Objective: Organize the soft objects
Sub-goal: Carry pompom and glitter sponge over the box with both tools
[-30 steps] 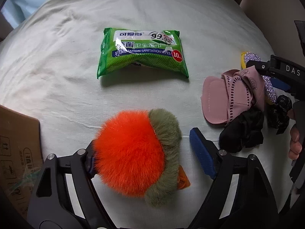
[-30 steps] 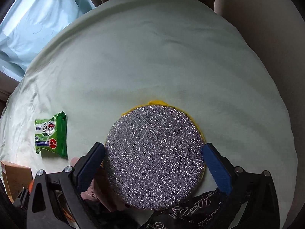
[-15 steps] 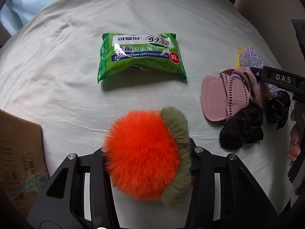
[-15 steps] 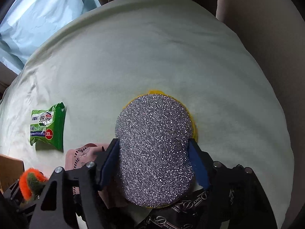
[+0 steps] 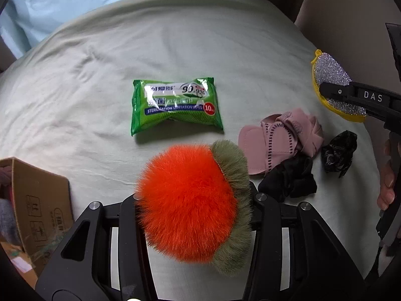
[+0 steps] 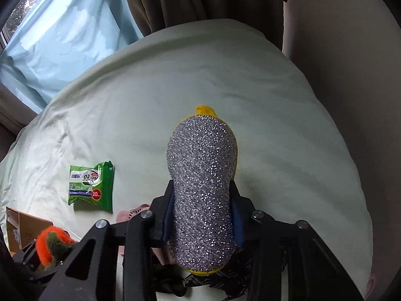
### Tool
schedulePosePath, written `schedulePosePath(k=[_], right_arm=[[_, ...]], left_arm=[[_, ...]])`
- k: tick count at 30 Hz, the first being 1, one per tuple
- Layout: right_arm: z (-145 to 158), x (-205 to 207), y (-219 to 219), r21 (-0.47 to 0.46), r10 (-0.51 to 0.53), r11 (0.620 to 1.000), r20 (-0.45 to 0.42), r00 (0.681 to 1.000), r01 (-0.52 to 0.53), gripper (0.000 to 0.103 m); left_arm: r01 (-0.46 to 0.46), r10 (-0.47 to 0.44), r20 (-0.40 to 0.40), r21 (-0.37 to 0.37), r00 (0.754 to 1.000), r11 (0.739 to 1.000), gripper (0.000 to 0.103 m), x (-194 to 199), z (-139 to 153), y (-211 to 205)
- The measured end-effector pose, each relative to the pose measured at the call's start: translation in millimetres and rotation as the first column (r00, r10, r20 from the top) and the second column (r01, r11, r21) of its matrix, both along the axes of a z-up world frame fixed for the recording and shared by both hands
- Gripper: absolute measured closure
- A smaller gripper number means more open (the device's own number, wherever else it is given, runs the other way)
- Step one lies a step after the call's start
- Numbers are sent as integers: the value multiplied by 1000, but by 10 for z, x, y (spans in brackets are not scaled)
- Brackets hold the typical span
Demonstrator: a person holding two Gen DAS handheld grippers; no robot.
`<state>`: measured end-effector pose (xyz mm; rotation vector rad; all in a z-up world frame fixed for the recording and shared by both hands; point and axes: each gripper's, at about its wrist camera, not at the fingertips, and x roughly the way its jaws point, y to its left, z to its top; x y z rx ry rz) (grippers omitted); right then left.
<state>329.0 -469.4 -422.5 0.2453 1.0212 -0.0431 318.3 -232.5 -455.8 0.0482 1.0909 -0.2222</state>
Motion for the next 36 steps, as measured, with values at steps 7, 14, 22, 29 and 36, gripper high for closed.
schedulePosePath(k=[7, 14, 22, 29, 36], right_arm=[[522, -136, 122, 11, 15, 1000, 57, 998, -16, 68], [1169, -373, 359, 8, 60, 998, 105, 993, -61, 68], [1844, -666, 875, -16, 175, 984, 129, 976, -175, 68], [2038, -952, 1561, 0, 284, 958, 138, 949, -287, 68], [2036, -1109, 2374, 60, 357, 928, 130, 925, -367, 68]], left_arm=[[5, -3, 67, -25, 998, 1000, 62, -127, 563, -25], [-21, 30, 140, -66, 990, 998, 62, -410, 1311, 81], [-86, 105, 209, -98, 972, 991, 62, -753, 2041, 523], [-165, 186, 238, -108, 953, 980, 62, -971, 2346, 1161], [-218, 229, 234, -73, 945, 973, 62, -1140, 2480, 1888]])
